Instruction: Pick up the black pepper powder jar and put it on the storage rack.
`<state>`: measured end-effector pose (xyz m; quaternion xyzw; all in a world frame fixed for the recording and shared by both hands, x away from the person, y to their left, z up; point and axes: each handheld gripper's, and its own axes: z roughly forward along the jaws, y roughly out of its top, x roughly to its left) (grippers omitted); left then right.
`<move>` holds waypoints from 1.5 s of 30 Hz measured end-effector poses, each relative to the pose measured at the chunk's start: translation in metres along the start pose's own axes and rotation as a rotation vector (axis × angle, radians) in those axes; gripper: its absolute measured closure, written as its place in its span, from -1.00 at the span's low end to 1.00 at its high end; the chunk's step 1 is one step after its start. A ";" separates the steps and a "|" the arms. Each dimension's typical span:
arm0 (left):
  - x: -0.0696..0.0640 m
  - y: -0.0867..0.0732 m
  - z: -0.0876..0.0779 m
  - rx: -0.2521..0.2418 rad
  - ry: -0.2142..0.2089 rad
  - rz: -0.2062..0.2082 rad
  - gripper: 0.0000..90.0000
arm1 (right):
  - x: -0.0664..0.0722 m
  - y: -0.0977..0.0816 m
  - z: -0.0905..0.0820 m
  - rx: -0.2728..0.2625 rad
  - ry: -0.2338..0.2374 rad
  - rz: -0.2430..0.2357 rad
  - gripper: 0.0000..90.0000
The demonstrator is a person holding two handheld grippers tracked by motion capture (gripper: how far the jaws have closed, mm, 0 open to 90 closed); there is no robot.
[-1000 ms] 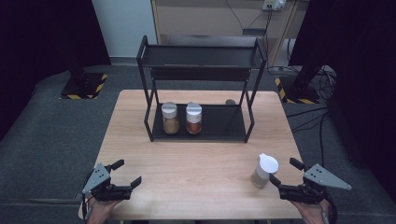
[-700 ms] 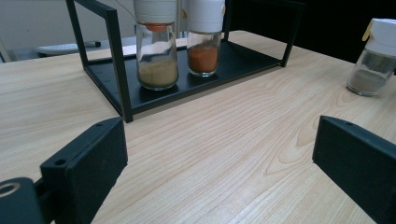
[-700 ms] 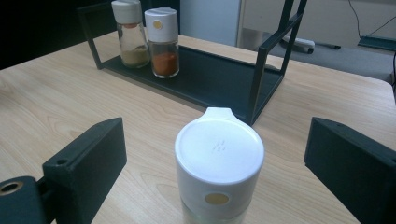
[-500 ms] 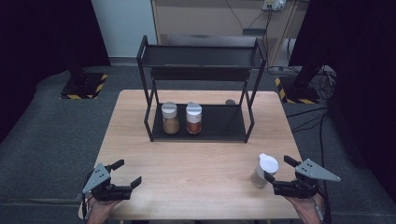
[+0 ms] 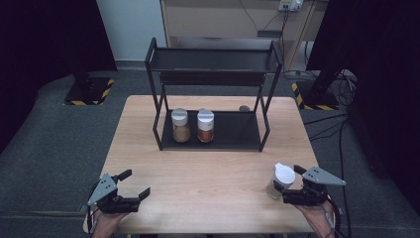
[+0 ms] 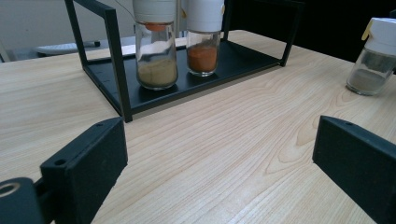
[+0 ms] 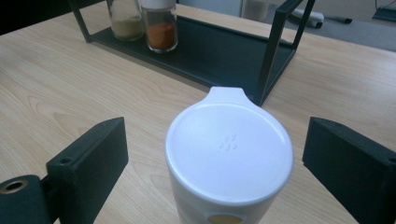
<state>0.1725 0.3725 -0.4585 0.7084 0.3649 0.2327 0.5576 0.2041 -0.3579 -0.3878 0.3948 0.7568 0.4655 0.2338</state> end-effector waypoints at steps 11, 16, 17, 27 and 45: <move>0.000 0.000 0.000 0.000 -0.001 0.000 -0.94 | 0.005 0.002 0.017 0.056 -0.033 0.003 -0.47; 0.000 0.000 0.000 0.000 -0.001 -0.001 -0.94 | 0.006 -0.002 0.017 0.043 -0.044 0.007 -0.32; 0.000 0.000 0.000 0.000 -0.001 -0.001 -0.94 | 0.006 -0.002 0.017 0.043 -0.044 0.007 -0.32; 0.001 0.000 0.000 0.002 -0.007 -0.004 -0.95 | 0.004 0.000 0.017 0.042 -0.046 0.009 -0.31; 0.002 0.001 0.001 0.010 -0.018 -0.004 -0.95 | 0.001 0.050 0.029 0.009 0.095 -0.130 -0.31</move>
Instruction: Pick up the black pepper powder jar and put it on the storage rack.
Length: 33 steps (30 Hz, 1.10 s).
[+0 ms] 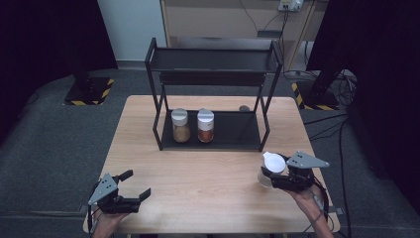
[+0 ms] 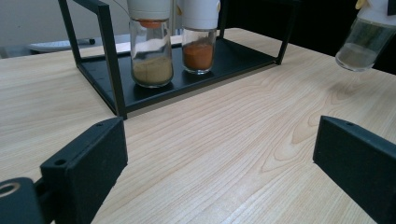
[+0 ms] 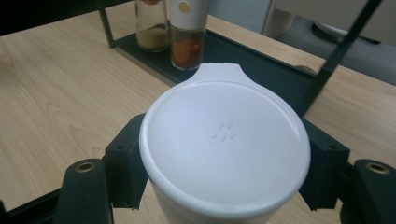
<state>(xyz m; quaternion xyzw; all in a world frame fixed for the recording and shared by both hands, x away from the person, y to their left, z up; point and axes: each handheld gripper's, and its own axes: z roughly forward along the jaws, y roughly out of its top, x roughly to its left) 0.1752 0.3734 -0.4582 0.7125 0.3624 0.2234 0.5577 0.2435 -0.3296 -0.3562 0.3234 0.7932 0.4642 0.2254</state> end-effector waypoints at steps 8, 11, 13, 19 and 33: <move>0.000 0.000 0.000 0.001 0.000 0.000 -0.95 | 0.001 0.017 0.017 0.007 0.046 -0.034 -0.31; 0.000 0.000 0.000 0.000 -0.001 0.000 -0.95 | -0.001 0.022 0.025 0.008 0.066 -0.034 -0.31; 0.000 0.000 0.000 0.001 -0.001 0.000 -0.95 | 0.000 0.025 0.030 0.012 0.072 -0.037 -0.31; 0.000 0.000 0.000 -0.001 0.000 -0.001 -0.95 | 0.000 0.036 0.039 0.011 0.082 -0.043 -0.31; 0.000 0.000 0.000 -0.001 0.004 -0.005 -0.95 | -0.014 0.069 0.056 0.000 0.049 -0.015 -0.31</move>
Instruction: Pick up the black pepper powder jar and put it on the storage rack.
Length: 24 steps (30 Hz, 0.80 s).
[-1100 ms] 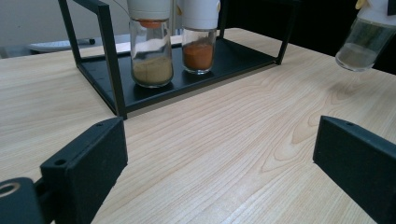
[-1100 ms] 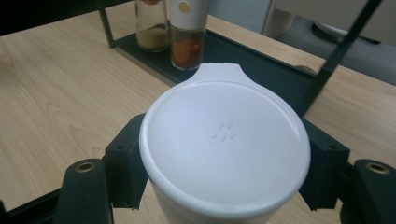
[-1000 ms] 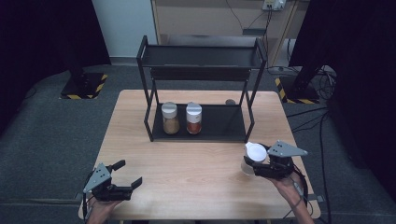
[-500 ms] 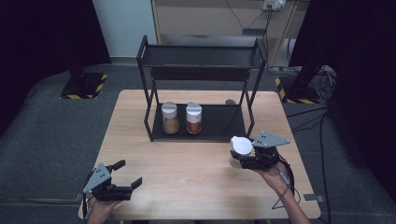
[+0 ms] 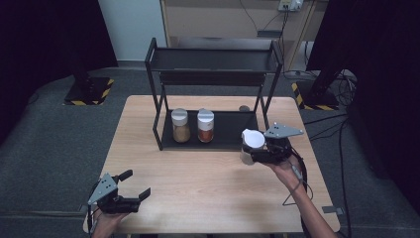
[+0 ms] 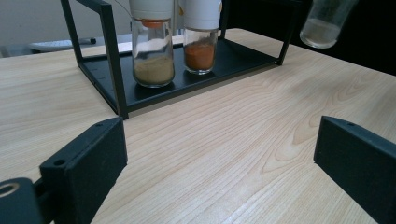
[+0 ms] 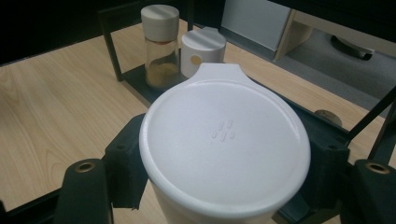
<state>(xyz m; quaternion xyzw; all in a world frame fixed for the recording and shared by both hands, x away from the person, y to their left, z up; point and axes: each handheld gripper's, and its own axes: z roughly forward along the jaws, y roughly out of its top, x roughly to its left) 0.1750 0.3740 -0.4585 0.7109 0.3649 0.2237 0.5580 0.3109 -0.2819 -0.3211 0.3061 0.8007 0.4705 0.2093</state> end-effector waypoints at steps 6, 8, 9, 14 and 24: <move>0.000 0.000 0.000 -0.001 -0.001 0.000 -0.95 | -0.006 0.012 0.011 0.000 -0.014 0.011 -0.31; 0.000 0.000 0.000 -0.001 -0.001 0.001 -0.95 | -0.007 0.017 0.016 0.002 -0.022 0.010 -0.31; 0.000 0.000 0.000 -0.001 -0.002 0.001 -0.95 | -0.008 0.020 0.018 0.003 -0.026 0.007 -0.31; 0.001 0.000 0.000 0.000 -0.004 0.001 -0.95 | -0.010 0.031 0.028 -0.002 -0.043 0.011 -0.31; 0.001 0.000 0.000 -0.001 -0.005 -0.001 -0.95 | -0.012 0.050 0.051 0.001 -0.082 0.026 -0.31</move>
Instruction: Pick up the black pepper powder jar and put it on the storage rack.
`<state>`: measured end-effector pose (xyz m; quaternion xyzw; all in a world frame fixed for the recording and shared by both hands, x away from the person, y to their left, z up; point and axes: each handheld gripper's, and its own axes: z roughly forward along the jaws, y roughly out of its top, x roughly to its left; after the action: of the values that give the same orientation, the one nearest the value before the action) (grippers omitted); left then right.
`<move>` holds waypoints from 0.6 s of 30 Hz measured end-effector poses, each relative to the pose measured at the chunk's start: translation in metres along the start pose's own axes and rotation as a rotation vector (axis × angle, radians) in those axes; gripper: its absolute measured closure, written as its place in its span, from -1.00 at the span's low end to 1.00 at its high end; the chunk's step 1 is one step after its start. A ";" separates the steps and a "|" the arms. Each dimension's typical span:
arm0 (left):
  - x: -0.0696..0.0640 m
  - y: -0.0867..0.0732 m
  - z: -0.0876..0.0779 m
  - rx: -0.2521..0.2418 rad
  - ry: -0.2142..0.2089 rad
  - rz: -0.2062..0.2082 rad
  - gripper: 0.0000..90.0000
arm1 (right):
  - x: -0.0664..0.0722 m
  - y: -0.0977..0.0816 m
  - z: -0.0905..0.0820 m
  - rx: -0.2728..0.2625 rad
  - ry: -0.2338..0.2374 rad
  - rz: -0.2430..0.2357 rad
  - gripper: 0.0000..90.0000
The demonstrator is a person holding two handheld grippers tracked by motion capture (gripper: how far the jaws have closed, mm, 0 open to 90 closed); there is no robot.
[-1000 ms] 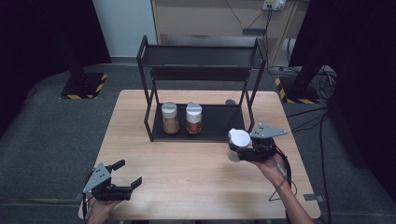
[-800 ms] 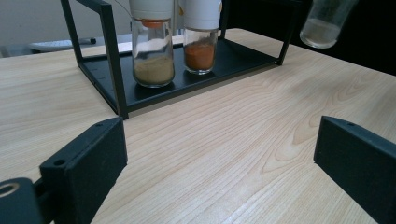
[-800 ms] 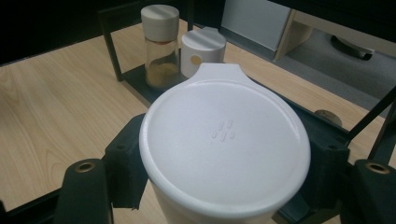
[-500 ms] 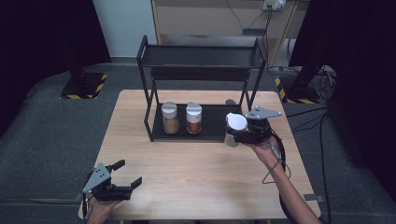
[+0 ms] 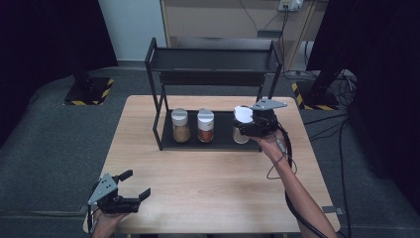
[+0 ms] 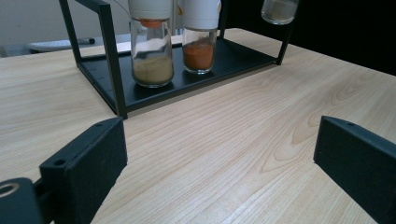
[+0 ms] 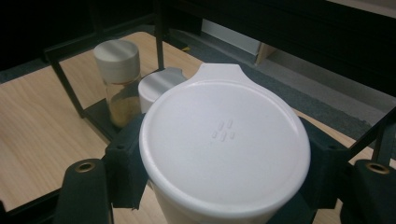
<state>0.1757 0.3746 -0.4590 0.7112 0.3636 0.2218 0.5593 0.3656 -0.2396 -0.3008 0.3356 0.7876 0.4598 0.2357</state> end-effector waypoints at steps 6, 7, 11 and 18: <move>0.000 0.000 0.000 0.000 0.000 -0.002 -0.95 | -0.002 0.003 0.013 -0.003 -0.023 0.022 -0.31; 0.000 0.000 0.000 -0.001 0.001 -0.003 -0.95 | -0.003 0.002 0.017 -0.007 -0.029 0.026 -0.31; 0.000 0.000 -0.001 -0.002 0.003 -0.004 -0.95 | -0.006 0.002 0.024 -0.011 -0.040 0.042 -0.31; 0.001 -0.001 -0.001 -0.003 0.002 -0.005 -0.95 | -0.007 0.002 0.039 -0.006 -0.077 0.058 -0.31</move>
<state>0.1753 0.3757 -0.4594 0.7092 0.3659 0.2217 0.5604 0.3969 -0.2223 -0.3171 0.3750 0.7665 0.4555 0.2536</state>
